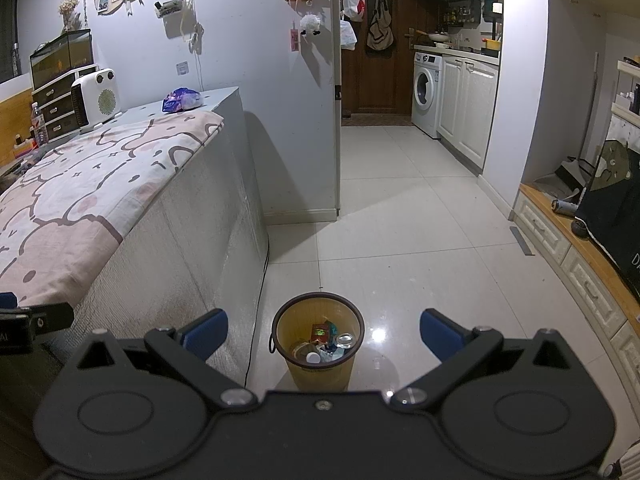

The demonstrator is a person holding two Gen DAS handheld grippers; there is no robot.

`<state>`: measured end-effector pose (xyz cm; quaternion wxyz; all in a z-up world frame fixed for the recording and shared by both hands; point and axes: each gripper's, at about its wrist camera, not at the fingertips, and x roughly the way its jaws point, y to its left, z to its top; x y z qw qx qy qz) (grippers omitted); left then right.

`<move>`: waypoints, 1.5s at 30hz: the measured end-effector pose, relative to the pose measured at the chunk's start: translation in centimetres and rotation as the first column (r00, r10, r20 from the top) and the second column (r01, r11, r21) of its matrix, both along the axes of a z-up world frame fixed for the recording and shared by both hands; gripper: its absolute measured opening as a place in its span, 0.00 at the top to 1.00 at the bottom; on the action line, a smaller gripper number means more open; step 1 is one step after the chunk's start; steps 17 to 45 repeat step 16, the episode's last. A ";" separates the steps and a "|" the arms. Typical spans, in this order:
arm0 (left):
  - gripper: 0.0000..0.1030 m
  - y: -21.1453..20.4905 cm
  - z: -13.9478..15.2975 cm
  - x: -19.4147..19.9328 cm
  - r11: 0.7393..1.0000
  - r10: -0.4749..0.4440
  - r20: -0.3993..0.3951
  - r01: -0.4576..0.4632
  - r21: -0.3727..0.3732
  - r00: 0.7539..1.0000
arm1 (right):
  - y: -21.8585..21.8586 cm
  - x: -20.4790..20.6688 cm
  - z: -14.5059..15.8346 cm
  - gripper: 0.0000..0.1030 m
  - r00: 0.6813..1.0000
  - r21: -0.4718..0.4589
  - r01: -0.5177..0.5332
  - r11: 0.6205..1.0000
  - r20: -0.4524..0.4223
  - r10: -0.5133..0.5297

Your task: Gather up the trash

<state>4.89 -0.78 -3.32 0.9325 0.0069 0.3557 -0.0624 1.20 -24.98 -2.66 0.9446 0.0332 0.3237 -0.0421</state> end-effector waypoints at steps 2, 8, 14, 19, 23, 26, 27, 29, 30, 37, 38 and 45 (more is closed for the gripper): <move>0.00 0.0 0.0 0.0 1.000 0.000 0.000 0.000 -0.001 1.000 | 0.0 0.0 0.0 0.00 1.000 0.000 0.001 1.000 0.000 -0.001; 0.00 0.0 0.0 0.0 1.000 -0.001 0.000 0.001 -0.001 1.000 | 0.0 0.0 0.0 0.00 1.000 0.000 0.001 1.000 0.000 -0.001; 0.00 0.0 0.0 0.0 1.000 -0.001 -0.001 0.001 -0.002 1.000 | 0.0 0.0 0.0 0.00 1.000 0.000 0.001 1.000 0.000 -0.001; 0.00 -0.1 0.0 -0.1 1.000 -0.001 0.000 0.001 -0.002 1.000 | 0.0 0.0 0.0 0.00 1.000 0.000 0.000 1.000 0.000 0.000; 0.00 -0.1 0.0 -0.1 1.000 -0.001 0.000 0.001 -0.002 1.000 | 0.0 0.0 0.0 0.00 1.000 0.000 0.000 1.000 0.000 0.000; 0.00 -0.1 0.0 -0.1 1.000 -0.001 0.000 0.001 -0.002 1.000 | 0.0 0.0 0.0 0.00 1.000 0.000 0.000 1.000 0.000 0.000; 0.00 -0.1 0.0 -0.1 1.000 -0.001 0.000 0.001 -0.002 1.000 | 0.0 0.0 0.0 0.00 1.000 0.000 0.000 1.000 0.000 0.000; 0.00 -0.1 0.0 -0.1 1.000 -0.001 0.000 0.001 -0.002 1.000 | 0.0 0.0 0.0 0.00 1.000 0.000 0.000 1.000 0.000 0.000; 0.00 -0.1 0.0 -0.1 1.000 -0.001 0.000 0.001 -0.002 1.000 | 0.0 0.0 0.0 0.00 1.000 0.000 0.000 1.000 0.000 0.000; 0.00 -0.1 0.0 -0.1 1.000 -0.001 0.000 0.001 -0.002 1.000 | 0.0 0.0 0.0 0.00 1.000 0.000 0.000 1.000 0.000 0.000; 0.00 -0.1 0.0 -0.1 1.000 -0.001 0.000 0.001 -0.002 1.000 | 0.0 0.0 0.0 0.00 1.000 0.000 0.000 1.000 0.000 0.000; 0.00 -0.1 0.0 -0.1 1.000 -0.001 0.000 0.001 -0.002 1.000 | 0.0 0.0 0.0 0.00 1.000 0.000 0.000 1.000 0.000 0.000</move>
